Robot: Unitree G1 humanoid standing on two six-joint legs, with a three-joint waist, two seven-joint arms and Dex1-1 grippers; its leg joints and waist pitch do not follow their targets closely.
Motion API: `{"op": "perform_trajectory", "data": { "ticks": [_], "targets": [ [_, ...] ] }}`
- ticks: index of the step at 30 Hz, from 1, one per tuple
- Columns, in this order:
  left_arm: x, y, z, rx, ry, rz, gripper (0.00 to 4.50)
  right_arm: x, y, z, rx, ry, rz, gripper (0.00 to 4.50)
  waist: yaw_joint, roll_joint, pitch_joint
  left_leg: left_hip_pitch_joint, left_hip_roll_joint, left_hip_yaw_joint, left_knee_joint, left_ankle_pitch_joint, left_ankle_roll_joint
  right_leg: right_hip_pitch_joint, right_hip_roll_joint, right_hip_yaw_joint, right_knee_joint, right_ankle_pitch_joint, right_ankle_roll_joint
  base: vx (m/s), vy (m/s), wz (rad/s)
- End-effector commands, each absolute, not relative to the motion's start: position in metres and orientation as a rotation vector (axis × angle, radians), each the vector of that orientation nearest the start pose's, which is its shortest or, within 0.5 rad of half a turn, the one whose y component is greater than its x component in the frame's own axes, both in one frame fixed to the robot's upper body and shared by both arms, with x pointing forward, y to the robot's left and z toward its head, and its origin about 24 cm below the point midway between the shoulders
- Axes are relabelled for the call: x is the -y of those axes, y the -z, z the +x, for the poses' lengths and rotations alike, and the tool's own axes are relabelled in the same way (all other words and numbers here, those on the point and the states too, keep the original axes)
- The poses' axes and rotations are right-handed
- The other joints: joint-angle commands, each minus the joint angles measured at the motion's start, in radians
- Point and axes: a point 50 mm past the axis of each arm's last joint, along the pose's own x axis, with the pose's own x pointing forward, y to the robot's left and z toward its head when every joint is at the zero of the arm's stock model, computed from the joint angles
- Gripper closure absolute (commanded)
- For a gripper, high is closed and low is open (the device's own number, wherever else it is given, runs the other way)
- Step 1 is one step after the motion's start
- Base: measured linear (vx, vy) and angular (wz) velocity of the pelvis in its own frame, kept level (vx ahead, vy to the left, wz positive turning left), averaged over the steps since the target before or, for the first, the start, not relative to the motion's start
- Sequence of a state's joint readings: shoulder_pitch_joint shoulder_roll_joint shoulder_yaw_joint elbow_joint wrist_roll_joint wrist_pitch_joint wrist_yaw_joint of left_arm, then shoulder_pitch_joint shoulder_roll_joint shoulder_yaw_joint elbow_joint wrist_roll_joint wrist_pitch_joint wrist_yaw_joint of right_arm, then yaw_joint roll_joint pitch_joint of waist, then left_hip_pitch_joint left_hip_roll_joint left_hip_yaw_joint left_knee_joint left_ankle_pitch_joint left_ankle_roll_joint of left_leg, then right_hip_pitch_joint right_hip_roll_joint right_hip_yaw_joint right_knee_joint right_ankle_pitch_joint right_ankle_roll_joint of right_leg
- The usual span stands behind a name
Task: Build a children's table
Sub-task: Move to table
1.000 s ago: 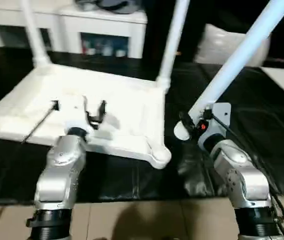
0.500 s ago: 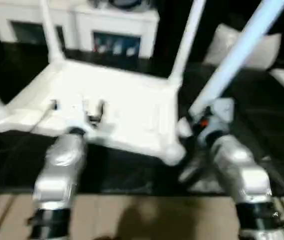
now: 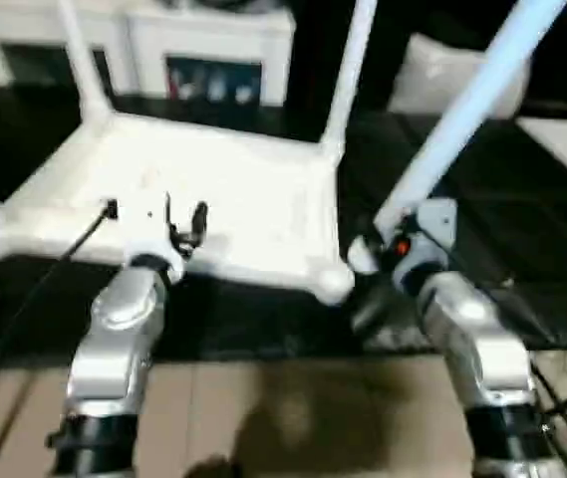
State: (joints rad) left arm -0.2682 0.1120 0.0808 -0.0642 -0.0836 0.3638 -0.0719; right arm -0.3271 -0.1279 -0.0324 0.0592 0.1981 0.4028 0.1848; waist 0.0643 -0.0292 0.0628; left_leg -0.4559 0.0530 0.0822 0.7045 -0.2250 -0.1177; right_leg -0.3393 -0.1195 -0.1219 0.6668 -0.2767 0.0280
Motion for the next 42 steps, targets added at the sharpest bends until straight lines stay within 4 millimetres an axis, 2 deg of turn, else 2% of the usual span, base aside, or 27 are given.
{"op": "perform_trajectory", "data": {
  "ticks": [1, 2, 3, 4, 5, 6, 7, 8, 9, 10, 11, 12, 13, 14, 15, 16, 17, 18, 20, 22, 24, 28, 30, 35, 42],
  "targets": [
    [-0.162, -0.099, 0.302, -0.027, 0.078, 0.028, 0.98, 0.148, -0.086, 0.312, -0.121, -0.259, 0.071, 2.63, -0.004, 0.01, -0.027, 0.049, 0.16, -0.097, -0.007, -0.005, -0.032, 0.031, -0.188, 0.028, -0.163, -0.292, -0.254, -0.041, -0.017, -0.28],
    [-0.161, -0.099, 0.302, -0.028, 0.079, 0.028, 0.98, 0.148, -0.085, 0.312, -0.122, -0.266, 0.07, 2.63, -0.055, 0.045, -0.008, 0.073, 0.205, -0.13, -0.183, -0.627, -0.136, -0.01, -0.025, -0.005, -0.05, -0.348, -0.124, -0.114, 0.014, -0.32],
    [-0.161, -0.099, 0.302, -0.028, 0.079, 0.029, 0.98, 0.147, -0.085, 0.312, -0.122, -0.267, 0.07, 2.63, -0.038, 0.075, -0.03, 0.023, 0.159, -0.122, -0.286, -0.92, -0.174, 0.06, 0.029, -0.002, 0.051, -0.123, -0.097, -0.114, 0.014, -0.32],
    [-0.162, -0.099, 0.302, -0.028, 0.079, 0.03, 0.98, 0.147, -0.085, 0.311, -0.122, -0.268, 0.071, 2.63, -0.032, 0.054, -0.023, 0.022, 0.157, -0.106, -0.291, -0.909, -0.145, 0.057, 0.031, 0.008, 0.048, -0.071, -0.101, -0.105, -0.015, -0.14],
    [-0.162, -0.099, 0.302, -0.029, 0.08, 0.031, 0.98, 0.146, -0.085, 0.311, -0.126, -0.272, 0.08, 2.63, -0.032, 0.025, -0.05, 0.084, 0.138, -0.079, -0.232, -0.706, -0.093, 0.006, -0.023, 0.051, -0.028, -0.078, -0.128, -0.041, -0.09, 0.02],
    [-0.162, -0.098, 0.302, -0.029, 0.08, 0.031, 0.98, 0.146, -0.085, 0.311, -0.128, -0.274, 0.084, 2.63, -0.029, 0.0, -0.052, 0.058, 0.142, -0.063, -0.17, -0.436, -0.044, 0.029, -0.134, 0.095, -0.126, -0.24, -0.172, -0.041, -0.09, 0.02],
    [-0.162, -0.098, 0.301, -0.029, 0.08, 0.032, 0.98, 0.146, -0.084, 0.31, -0.131, -0.276, 0.089, 2.63, -0.013, -0.007, -0.056, 0.047, 0.145, -0.049, -0.144, -0.28, 0.0, 0.041, -0.162, 0.108, -0.154, -0.265, -0.189, -0.032, -0.114, -0.17],
    [-0.161, -0.098, 0.301, -0.03, 0.08, 0.032, 0.98, 0.145, -0.084, 0.31, -0.139, -0.285, 0.096, 2.63, 0.006, -0.012, -0.056, 0.034, 0.154, -0.03, -0.133, -0.05, 0.072, 0.052, -0.162, 0.102, -0.159, -0.236, -0.197, -0.054, -0.102, -0.18],
    [-0.161, -0.098, 0.301, -0.031, 0.081, 0.033, 0.98, 0.144, -0.083, 0.31, -0.144, -0.294, 0.102, 2.63, 0.016, 0.0, -0.05, 0.046, 0.171, -0.019, -0.157, -0.006, 0.097, 0.036, -0.127, 0.084, -0.154, -0.216, -0.2, -0.054, -0.102, -0.18],
    [-0.161, -0.098, 0.301, -0.031, 0.082, 0.033, 0.98, 0.144, -0.083, 0.31, -0.144, -0.294, 0.103, 2.63, 0.014, 0.003, -0.047, 0.05, 0.181, -0.015, -0.175, -0.054, 0.089, 0.031, -0.106, 0.076, -0.147, -0.226, -0.197, -0.035, -0.099, -0.11],
    [-0.161, -0.098, 0.301, -0.031, 0.082, 0.033, 0.98, 0.144, -0.083, 0.31, -0.141, -0.295, 0.106, 2.63, 0.009, 0.013, -0.046, 0.058, 0.192, -0.008, -0.198, -0.216, 0.054, 0.023, -0.082, 0.073, -0.137, -0.265, -0.182, -0.018, -0.085, -0.1],
    [-0.16, -0.098, 0.301, -0.032, 0.082, 0.033, 0.98, 0.144, -0.083, 0.309, -0.146, -0.299, 0.119, 2.63, 0.007, 0.011, -0.047, 0.06, 0.195, -0.003, -0.204, -0.312, 0.026, 0.018, -0.082, 0.081, -0.137, -0.299, -0.168, -0.018, -0.085, -0.1],
    [-0.16, -0.097, 0.301, -0.032, 0.082, 0.033, 0.98, 0.143, -0.083, 0.309, -0.152, -0.303, 0.128, 2.63, 0.009, 0.011, -0.047, 0.061, 0.195, -0.002, -0.204, -0.327, 0.018, 0.017, -0.084, 0.083, -0.14, -0.307, -0.165, -0.005, -0.064, -0.11],
    [-0.16, -0.097, 0.301, -0.033, 0.082, 0.032, 0.98, 0.143, -0.082, 0.309, -0.156, -0.31, 0.144, 2.63, 0.012, 0.009, -0.048, 0.06, 0.194, 0.003, -0.203, -0.311, 0.017, 0.017, -0.085, 0.088, -0.143, -0.299, -0.159, 0.0, 0.0, 0.0],
    [-0.16, -0.097, 0.301, -0.033, 0.082, 0.032, 0.98, 0.142, -0.082, 0.308, -0.159, -0.316, 0.147, 2.63, 0.017, 0.002, -0.05, 0.063, 0.195, 0.01, -0.201, -0.27, 0.029, 0.015, -0.084, 0.092, -0.144, -0.264, -0.158, 0.0, 0.0, 0.0],
    [-0.16, -0.097, 0.301, -0.034, 0.082, 0.031, 0.98, 0.142, -0.082, 0.308, -0.16, -0.321, 0.148, 2.63, 0.021, 0.002, -0.052, 0.062, 0.194, 0.013, -0.199, -0.237, 0.04, 0.018, -0.083, 0.092, -0.14, -0.231, -0.161, 0.0, 0.0, 0.0],
    [-0.16, -0.097, 0.301, -0.034, 0.082, 0.031, 0.98, 0.142, -0.082, 0.308, -0.16, -0.321, 0.148, 2.63, 0.025, 0.003, -0.056, 0.06, 0.196, 0.019, -0.2, -0.16, 0.062, 0.023, -0.076, 0.09, -0.132, -0.143, -0.163, 0.0, 0.0, 0.0],
    [-0.16, -0.097, 0.301, -0.034, 0.081, 0.032, 0.98, 0.142, -0.083, 0.308, -0.16, -0.323, 0.144, 2.63, 0.027, 0.002, -0.062, 0.063, 0.198, 0.024, -0.199, -0.094, 0.085, 0.024, -0.07, 0.088, -0.12, -0.038, -0.168, 0.0, 0.0, 0.0],
    [-0.16, -0.096, 0.301, -0.035, 0.079, 0.032, 0.98, 0.142, -0.083, 0.308, -0.158, -0.326, 0.16, 2.63, 0.03, 0.008, -0.068, 0.069, 0.2, 0.028, -0.2, -0.068, 0.101, 0.021, -0.06, 0.086, -0.104, 0.084, -0.181, 0.0, 0.0, 0.0],
    [-0.16, -0.096, 0.301, -0.036, 0.079, 0.031, 0.98, 0.142, -0.085, 0.308, -0.14, -0.324, 0.151, 2.63, 0.027, 0.004, -0.07, 0.072, 0.201, 0.03, -0.199, -0.059, 0.116, 0.022, -0.056, 0.085, -0.093, 0.172, -0.191, 0.0, 0.0, 0.0],
    [-0.16, -0.096, 0.3, -0.037, 0.08, 0.031, 0.98, 0.143, -0.089, 0.309, -0.105, -0.318, 0.138, 2.63, 0.031, 0.001, -0.072, 0.073, 0.197, 0.04, -0.191, -0.032, 0.137, 0.024, -0.06, 0.088, -0.092, 0.224, -0.202, 0.0, 0.0, 0.0],
    [-0.16, -0.095, 0.3, -0.037, 0.079, 0.031, 0.98, 0.144, -0.09, 0.309, -0.105, -0.312, 0.143, 2.63, 0.031, 0.003, -0.069, 0.078, 0.2, 0.045, -0.192, -0.044, 0.14, 0.02, -0.056, 0.091, -0.095, 0.184, -0.203, 0.0, 0.0, 0.0],
    [-0.16, -0.095, 0.3, -0.038, 0.08, 0.031, 0.98, 0.145, -0.083, 0.308, -0.159, -0.312, 0.128, 2.63, 0.032, 0.002, -0.065, 0.081, 0.2, 0.049, -0.195, -0.099, 0.119, 0.017, -0.058, 0.095, -0.104, 0.103, -0.203, 0.0, 0.0, 0.0],
    [-0.159, -0.094, 0.299, -0.04, 0.081, 0.03, 0.98, 0.147, -0.08, 0.307, -0.175, -0.291, 0.119, 2.63, 0.035, 0.002, -0.061, 0.085, 0.2, 0.052, -0.2, -0.167, 0.071, 0.01, -0.059, 0.1, -0.117, -0.026, -0.181, 0.0, 0.0, 0.0],
    [-0.159, -0.093, 0.299, -0.043, 0.082, 0.028, 0.98, 0.147, -0.077, 0.306, -0.199, -0.303, 0.113, 2.63, 0.039, 0.002, -0.064, 0.085, 0.199, 0.052, -0.199, -0.157, 0.062, 0.007, -0.059, 0.101, -0.116, -0.024, -0.167, 0.0, 0.0, 0.0]
  ]
}}
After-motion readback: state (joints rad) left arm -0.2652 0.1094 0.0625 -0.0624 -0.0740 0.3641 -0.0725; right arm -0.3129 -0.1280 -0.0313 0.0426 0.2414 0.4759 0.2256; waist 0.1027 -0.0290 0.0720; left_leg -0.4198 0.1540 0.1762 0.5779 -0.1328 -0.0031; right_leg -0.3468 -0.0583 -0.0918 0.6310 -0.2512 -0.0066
